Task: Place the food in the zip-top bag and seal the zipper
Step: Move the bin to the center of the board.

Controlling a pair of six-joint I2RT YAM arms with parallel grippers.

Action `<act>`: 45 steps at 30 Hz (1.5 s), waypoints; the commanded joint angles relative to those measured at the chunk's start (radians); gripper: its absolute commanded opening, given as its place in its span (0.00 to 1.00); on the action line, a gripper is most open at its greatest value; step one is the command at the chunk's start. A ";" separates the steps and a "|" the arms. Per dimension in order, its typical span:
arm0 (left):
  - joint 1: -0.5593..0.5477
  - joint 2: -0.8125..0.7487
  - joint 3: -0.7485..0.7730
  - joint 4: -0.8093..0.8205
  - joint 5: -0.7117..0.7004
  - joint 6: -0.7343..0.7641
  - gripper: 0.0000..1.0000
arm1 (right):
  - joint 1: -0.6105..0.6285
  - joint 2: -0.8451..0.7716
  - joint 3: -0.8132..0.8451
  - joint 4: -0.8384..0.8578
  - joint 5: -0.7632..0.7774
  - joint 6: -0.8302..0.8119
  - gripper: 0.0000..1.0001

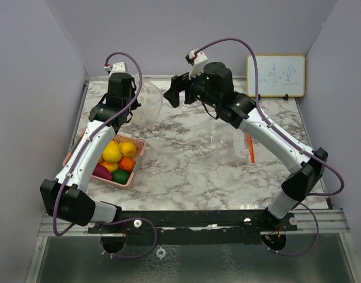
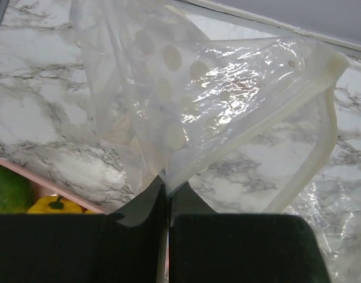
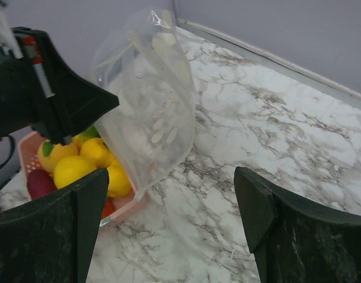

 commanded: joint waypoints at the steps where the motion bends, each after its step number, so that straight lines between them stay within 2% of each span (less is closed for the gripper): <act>1: 0.049 0.007 0.061 -0.058 -0.125 0.063 0.00 | 0.003 -0.018 -0.044 -0.003 -0.141 0.046 0.87; 8: 0.130 -0.042 0.152 -0.075 -0.276 0.153 0.00 | 0.006 0.119 -0.059 -0.081 -0.209 0.146 0.82; 13: 0.137 -0.074 0.159 -0.076 -0.337 0.198 0.00 | 0.048 0.254 0.021 -0.116 -0.210 0.151 0.79; 23: 0.148 -0.151 0.107 -0.087 -0.348 0.164 0.00 | 0.130 0.467 0.130 -0.112 -0.261 0.202 0.79; 31: 0.148 -0.222 0.110 -0.107 -0.345 0.116 0.00 | 0.136 0.588 0.181 -0.119 -0.221 0.177 0.77; 45: 0.147 -0.253 0.166 -0.165 -0.289 0.043 0.00 | 0.148 0.743 0.339 -0.142 -0.181 0.148 0.61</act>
